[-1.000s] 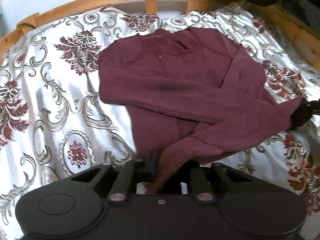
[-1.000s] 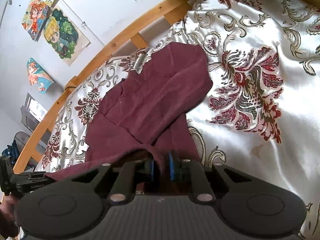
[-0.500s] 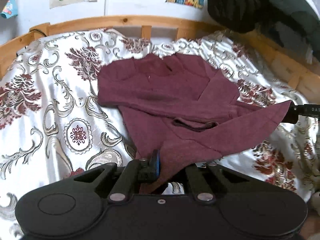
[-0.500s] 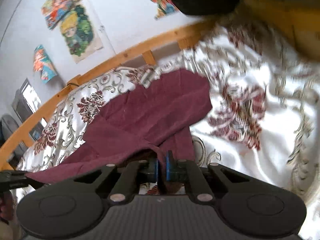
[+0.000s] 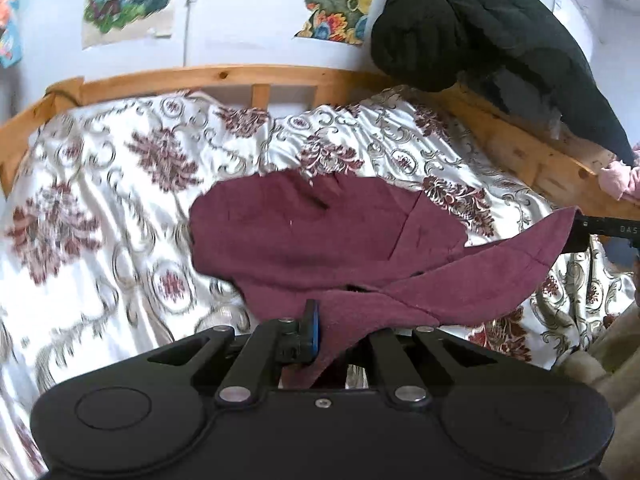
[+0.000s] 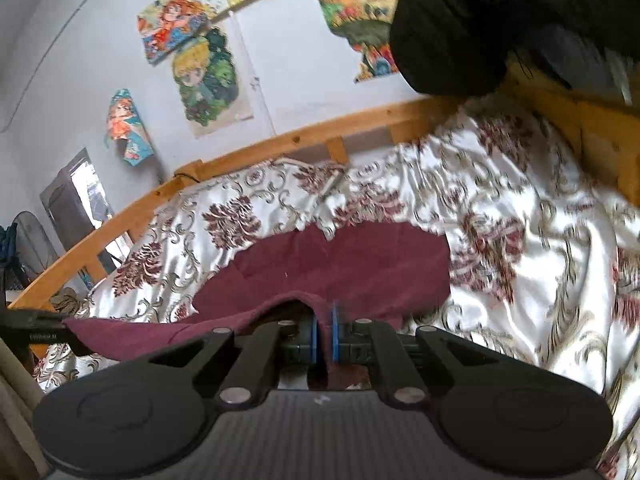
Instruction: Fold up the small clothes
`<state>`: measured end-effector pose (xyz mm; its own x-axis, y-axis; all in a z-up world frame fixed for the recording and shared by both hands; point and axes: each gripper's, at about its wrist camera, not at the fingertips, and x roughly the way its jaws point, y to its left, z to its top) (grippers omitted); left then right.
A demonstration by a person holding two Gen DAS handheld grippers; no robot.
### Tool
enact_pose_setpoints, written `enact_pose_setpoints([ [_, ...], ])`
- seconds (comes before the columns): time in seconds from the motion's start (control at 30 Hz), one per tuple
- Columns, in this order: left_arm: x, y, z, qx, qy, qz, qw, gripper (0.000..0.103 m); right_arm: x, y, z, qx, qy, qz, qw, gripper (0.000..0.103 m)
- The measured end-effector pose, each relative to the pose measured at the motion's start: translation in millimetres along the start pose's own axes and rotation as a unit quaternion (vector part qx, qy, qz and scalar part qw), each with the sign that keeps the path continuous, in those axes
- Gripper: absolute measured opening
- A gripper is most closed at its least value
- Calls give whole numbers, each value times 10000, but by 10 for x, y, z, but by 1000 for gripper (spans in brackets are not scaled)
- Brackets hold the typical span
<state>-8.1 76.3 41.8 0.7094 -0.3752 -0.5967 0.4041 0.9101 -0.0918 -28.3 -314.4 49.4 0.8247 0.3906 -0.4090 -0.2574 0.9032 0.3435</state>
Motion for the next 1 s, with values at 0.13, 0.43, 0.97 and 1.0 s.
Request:
enact_pose_setpoints([
  [0.13, 122, 140, 538, -38, 140, 99, 9998, 4, 245, 61, 331, -435, -136, -139, 9989, 8],
  [0.43, 1376, 612, 1871, -13, 628, 858, 9943, 5, 1694, -267, 1212, -1141, 171, -652, 9912, 8],
  [0.97, 3416, 1767, 1816, -1365, 1438, 637, 9781, 13, 4050, -1174, 1184, -542, 1713, -765, 9807, 9],
  [1.0, 3451, 1799, 1807, -1415, 1474, 638, 9768, 19, 4082, -1219, 1171, -468, 1783, -769, 9798, 17],
])
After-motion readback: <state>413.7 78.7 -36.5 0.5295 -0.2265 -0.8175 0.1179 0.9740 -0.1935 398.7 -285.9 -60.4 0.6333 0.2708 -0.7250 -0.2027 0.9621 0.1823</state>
